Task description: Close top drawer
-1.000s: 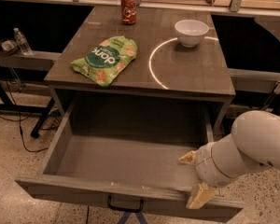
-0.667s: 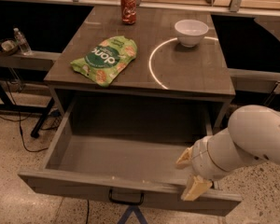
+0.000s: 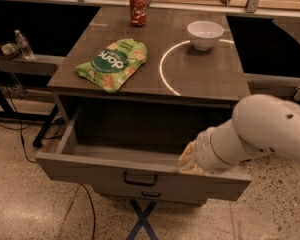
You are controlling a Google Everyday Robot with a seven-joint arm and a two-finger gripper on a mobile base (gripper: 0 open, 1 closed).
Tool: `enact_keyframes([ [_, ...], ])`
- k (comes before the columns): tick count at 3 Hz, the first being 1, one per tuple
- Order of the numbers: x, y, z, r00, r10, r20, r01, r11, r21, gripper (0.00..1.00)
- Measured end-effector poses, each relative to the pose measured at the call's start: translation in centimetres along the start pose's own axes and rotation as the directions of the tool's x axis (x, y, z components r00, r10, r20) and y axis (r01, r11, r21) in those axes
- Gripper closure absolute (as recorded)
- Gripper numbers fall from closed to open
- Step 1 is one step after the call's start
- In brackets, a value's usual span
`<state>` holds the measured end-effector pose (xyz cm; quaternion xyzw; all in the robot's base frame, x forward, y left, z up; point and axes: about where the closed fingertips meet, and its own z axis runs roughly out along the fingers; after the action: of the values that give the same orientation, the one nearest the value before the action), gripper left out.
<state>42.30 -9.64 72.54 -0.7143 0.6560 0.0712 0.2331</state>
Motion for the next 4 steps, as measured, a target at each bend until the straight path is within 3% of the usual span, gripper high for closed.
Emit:
enact_keyframes([
  [1,-0.7,-1.7,-1.6,1.0,0.006,-0.006,-0.006,0.9992,0.039,1.0],
  [2,0.8,-0.2,-3.9,0.998,0.009,-0.054,-0.007,0.9996,0.028,1.0],
  [3,3.1,3.5,-3.9,0.994,0.011,-0.11,-0.015,0.9992,-0.036,1.0],
  [4,4.0,5.6,-3.1,0.992,0.011,-0.128,-0.021,0.9969,-0.076,1.0],
])
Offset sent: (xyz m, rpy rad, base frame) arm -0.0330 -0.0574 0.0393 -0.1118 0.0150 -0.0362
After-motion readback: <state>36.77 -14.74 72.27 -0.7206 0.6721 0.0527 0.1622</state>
